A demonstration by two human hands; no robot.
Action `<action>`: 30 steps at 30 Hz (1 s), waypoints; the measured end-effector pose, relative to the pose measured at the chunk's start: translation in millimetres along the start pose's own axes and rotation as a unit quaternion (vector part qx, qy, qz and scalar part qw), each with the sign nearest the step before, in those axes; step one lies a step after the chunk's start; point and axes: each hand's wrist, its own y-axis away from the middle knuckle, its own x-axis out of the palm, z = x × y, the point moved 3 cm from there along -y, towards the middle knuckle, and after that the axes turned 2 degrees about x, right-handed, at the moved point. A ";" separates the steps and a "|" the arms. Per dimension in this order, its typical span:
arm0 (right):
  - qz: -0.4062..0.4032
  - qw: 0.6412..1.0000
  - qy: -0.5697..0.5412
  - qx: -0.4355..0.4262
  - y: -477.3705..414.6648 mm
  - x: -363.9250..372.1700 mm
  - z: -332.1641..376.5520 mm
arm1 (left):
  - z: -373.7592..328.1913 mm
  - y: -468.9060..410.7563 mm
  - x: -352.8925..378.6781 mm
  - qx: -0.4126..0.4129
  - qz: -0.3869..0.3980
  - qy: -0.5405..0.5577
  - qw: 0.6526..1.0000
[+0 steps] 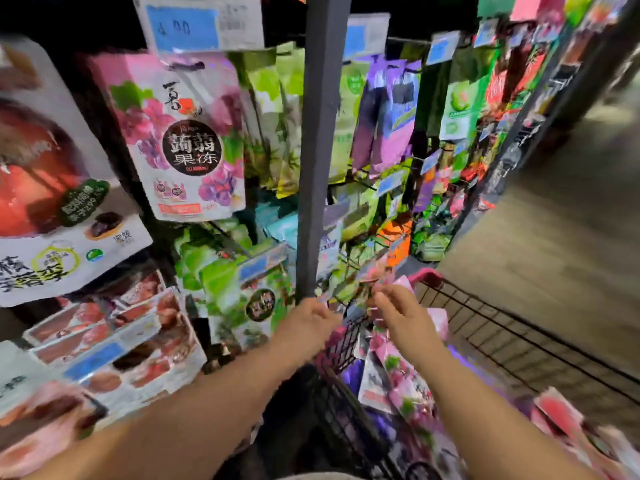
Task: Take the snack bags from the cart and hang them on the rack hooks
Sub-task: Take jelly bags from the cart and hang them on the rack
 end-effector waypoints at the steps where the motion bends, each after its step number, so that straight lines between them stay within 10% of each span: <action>1: -0.012 1.000 0.000 0.028 5.4 -11.1 -23.5 | 8.3 0.0 18.2 0.005 0.029 -0.056 0.998; 6: -0.053 0.987 0.028 0.151 38.4 -62.3 -117.0 | 44.9 4.1 87.7 0.051 0.146 -0.262 0.953; 12: -0.054 0.967 0.134 0.211 69.0 -90.1 -173.3 | 57.8 10.6 112.9 0.233 0.169 -0.530 0.798; 30: 0.043 0.924 0.255 0.282 52.4 -97.0 -235.1 | 65.7 11.7 119.0 0.253 0.180 -0.539 0.783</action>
